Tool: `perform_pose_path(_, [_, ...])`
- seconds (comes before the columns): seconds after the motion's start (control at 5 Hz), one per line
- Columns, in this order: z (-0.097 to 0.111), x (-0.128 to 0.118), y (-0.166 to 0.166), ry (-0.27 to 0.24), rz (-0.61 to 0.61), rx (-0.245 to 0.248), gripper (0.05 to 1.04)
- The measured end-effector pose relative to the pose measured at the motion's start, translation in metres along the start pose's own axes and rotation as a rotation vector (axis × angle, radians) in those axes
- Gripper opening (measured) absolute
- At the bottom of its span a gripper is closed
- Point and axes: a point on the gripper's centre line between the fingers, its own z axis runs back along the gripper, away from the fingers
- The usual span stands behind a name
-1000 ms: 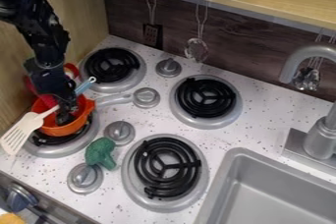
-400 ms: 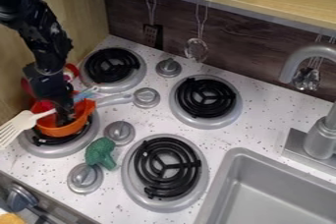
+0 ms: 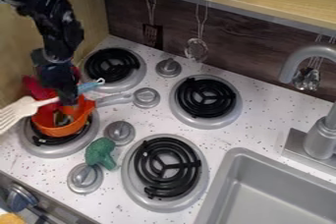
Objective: Take the blue spatula and put it between the two right burners
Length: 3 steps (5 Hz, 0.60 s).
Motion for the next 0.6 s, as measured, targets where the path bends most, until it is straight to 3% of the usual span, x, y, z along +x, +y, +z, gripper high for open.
perform_pose_path(0.2, [0.01,-0.005,0.005,-0.02,-0.037,0.006,0.244])
perform_pose_path(0.4, [0.017,-0.02,0.006,0.008,-0.176,0.021,0.244])
perform_pose_path(0.6, [0.02,-0.042,0.008,0.089,-0.36,-0.026,0.244])
